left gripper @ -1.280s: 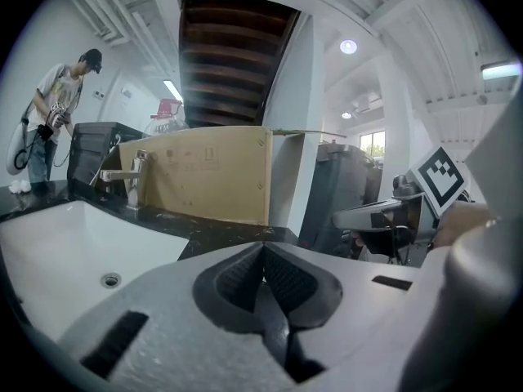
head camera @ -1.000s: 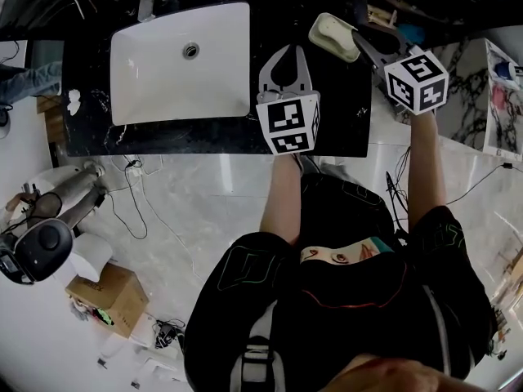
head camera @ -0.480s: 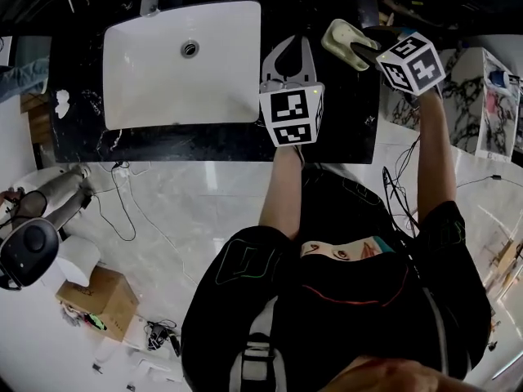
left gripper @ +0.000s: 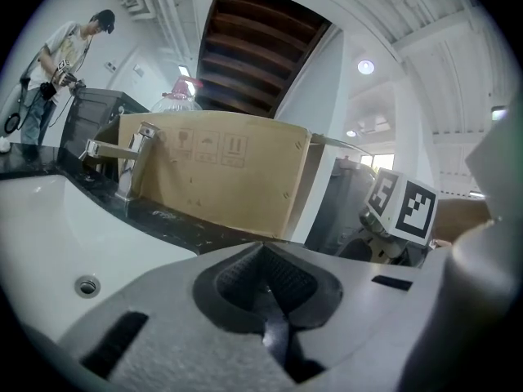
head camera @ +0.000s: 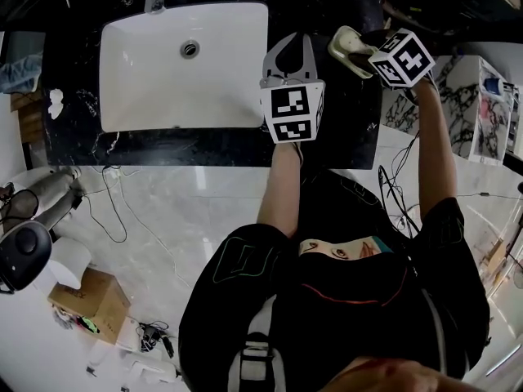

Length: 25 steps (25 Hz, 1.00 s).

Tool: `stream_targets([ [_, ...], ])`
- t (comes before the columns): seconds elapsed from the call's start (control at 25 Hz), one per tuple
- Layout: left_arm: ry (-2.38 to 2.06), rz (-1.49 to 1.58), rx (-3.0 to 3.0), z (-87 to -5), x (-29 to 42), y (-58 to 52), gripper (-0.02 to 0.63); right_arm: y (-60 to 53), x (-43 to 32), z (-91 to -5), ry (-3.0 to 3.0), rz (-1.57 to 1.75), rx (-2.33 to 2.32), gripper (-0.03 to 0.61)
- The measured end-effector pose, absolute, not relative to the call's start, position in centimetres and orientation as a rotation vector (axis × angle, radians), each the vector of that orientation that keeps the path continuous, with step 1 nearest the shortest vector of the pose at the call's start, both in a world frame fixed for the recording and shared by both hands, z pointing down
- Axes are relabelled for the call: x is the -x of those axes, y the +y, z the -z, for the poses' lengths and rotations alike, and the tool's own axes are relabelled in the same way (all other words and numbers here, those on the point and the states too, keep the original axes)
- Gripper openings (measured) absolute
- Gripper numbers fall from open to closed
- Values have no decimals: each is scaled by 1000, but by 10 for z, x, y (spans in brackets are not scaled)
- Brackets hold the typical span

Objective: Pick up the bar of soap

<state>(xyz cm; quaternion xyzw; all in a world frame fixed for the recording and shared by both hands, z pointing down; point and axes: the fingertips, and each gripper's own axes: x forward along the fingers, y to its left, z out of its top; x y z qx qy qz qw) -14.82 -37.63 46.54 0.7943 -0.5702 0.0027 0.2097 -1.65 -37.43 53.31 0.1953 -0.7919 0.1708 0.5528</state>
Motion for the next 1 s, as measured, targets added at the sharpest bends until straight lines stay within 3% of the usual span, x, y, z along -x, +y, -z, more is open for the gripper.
stream_targets([
  [1.0, -1600, -3, -2181, -470, 153, -372, 8, -373, 26, -551, -1739, -358, -321, 219],
])
